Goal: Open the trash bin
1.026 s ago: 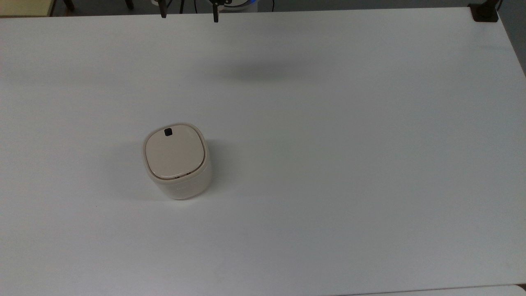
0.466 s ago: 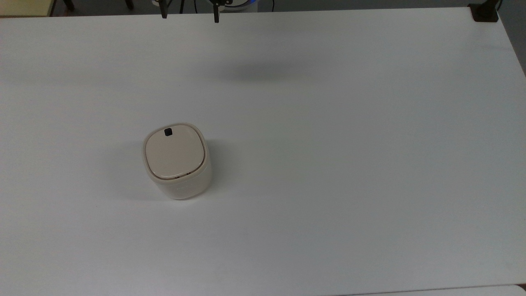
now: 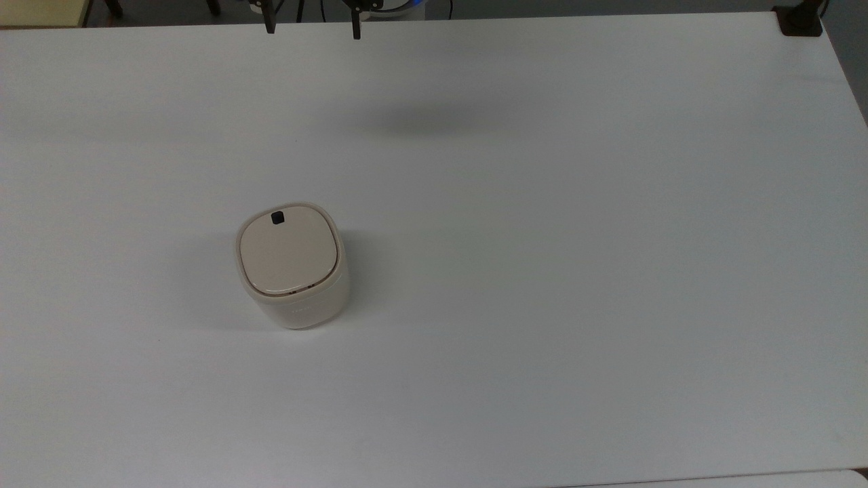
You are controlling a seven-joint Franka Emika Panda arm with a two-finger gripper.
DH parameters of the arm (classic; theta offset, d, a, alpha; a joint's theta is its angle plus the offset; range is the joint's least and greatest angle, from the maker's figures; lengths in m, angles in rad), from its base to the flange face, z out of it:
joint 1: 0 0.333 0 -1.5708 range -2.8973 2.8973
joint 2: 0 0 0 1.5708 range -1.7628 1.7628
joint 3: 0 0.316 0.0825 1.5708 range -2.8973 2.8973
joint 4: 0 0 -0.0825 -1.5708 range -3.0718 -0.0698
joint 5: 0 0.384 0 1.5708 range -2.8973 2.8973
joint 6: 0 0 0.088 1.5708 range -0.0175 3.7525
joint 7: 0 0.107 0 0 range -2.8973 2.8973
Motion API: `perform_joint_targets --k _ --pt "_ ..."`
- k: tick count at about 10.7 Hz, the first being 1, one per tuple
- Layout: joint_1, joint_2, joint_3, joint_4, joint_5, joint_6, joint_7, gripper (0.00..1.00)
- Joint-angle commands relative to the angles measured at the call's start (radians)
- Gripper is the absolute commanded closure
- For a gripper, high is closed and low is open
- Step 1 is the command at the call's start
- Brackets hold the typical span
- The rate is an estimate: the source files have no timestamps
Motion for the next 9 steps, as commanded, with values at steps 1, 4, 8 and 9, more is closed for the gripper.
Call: perform_joint_targets --k 1,4,8,9 --pt "-0.011 0.017 -0.003 0.004 -0.002 -0.004 -0.148 0.00" --pt "-0.017 0.048 -0.003 0.006 -0.010 0.104 -0.150 0.11" --pt "-0.050 0.127 -0.006 0.006 0.004 0.345 0.093 0.76" --pt "-0.051 0.137 -0.006 0.003 0.006 0.397 0.163 0.90"
